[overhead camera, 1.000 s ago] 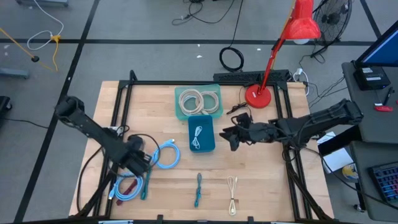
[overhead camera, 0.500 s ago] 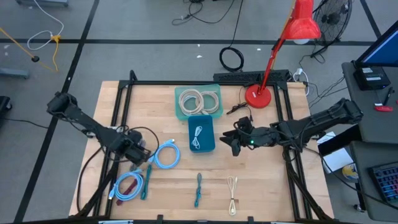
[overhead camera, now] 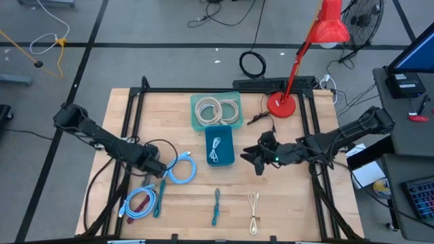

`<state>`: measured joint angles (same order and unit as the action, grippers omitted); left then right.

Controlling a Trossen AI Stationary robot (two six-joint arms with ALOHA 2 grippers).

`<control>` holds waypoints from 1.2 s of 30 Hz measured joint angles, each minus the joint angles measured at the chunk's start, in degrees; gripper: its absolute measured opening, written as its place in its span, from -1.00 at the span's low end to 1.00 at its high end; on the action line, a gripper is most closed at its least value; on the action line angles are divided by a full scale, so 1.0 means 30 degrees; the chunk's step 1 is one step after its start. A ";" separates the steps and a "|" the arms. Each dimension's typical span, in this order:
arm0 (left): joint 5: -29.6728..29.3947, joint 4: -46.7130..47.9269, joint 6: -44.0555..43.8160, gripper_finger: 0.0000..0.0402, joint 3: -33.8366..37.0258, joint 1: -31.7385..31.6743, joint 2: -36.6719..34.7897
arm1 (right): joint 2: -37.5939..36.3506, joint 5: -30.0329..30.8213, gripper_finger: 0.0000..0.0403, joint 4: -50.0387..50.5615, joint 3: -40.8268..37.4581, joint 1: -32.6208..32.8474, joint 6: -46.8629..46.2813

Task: Pick & Place USB Port
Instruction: Put the black and white charger cable into the blue bin

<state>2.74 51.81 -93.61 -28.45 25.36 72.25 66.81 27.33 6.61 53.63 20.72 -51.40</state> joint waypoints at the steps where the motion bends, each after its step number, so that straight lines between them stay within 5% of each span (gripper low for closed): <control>1: -0.0028 -0.0020 0.0064 -0.43 -0.0014 0.0000 0.0003 | 0.0000 0.0015 -0.21 -0.0011 0.0000 0.0031 0.0000; 5: -0.0424 0.0363 0.0750 -0.89 -0.0330 -0.0225 -0.0479 | 0.0000 0.0428 -0.21 -0.0173 0.0000 0.0157 0.0000; 13: -0.3192 0.2349 0.1492 -0.94 -0.3110 -0.1652 -0.2447 | 0.0000 0.0429 -0.21 -0.0211 0.0000 0.0188 -0.0138; 20: -0.5358 -0.4609 0.6011 -0.94 -0.6038 -0.4543 -0.3400 | 0.0000 0.0452 -0.21 -0.0157 0.0000 0.0178 -0.0138; 25: -0.4194 -0.9758 0.8128 -0.94 -0.7594 -0.7022 -0.1619 | -0.0138 0.0450 -0.21 0.1244 0.0000 -0.0041 -0.0547; 36: -0.1522 -1.0525 0.8114 -0.94 -1.3936 -0.9380 0.6129 | -0.1349 0.1870 -0.42 1.1103 0.0000 -0.0852 -0.5884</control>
<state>-1.83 20.23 -69.27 -70.26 -2.77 90.64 62.76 32.94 39.92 53.63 18.16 -69.05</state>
